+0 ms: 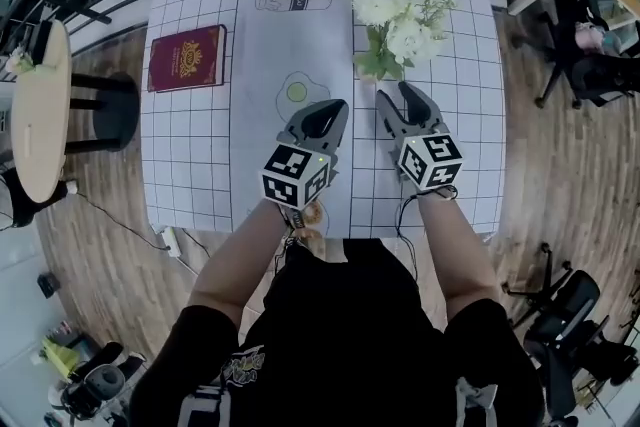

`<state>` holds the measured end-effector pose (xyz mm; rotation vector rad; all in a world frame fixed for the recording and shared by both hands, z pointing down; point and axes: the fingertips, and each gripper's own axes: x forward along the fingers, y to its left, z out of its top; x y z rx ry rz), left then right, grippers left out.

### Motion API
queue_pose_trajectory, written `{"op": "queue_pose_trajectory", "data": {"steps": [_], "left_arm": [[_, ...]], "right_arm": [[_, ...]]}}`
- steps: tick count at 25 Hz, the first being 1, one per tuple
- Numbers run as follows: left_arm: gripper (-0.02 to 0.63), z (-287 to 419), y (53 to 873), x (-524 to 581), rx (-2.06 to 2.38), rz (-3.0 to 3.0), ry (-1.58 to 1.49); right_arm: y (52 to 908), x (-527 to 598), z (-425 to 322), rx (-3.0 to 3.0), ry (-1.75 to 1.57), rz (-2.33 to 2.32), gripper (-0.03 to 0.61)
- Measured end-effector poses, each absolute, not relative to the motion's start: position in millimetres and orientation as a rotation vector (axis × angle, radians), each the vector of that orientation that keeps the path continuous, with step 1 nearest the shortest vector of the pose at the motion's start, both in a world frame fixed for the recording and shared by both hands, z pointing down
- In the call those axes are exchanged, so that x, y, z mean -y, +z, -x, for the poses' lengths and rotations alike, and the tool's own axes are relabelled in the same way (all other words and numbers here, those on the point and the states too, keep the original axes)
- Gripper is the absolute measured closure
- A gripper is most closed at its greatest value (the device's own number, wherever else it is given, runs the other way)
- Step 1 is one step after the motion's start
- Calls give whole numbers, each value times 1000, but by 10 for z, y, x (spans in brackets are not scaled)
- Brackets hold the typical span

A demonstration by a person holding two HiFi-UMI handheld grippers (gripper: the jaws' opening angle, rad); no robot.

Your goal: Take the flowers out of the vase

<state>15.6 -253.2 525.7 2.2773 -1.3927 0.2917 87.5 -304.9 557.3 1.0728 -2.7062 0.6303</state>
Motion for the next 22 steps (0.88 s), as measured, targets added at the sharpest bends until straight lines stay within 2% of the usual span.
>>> {"op": "queue_pose_trajectory", "data": {"steps": [5, 11, 19, 22], "left_arm": [[589, -196, 5300, 2632, 1398, -2280, 300], [501, -243, 5309, 2771, 1402, -2293, 316], [375, -344, 5327, 3036, 1424, -2340, 386], [356, -400, 5351, 3125, 1426, -2362, 415]], "right_arm": [[5747, 3206, -775, 2697, 601, -1005, 357], [5918, 3348, -671, 2687, 515, -948, 314], [6049, 3459, -497, 2672, 408, -870, 313], [6071, 3463, -464, 2671, 385, -863, 314]]}}
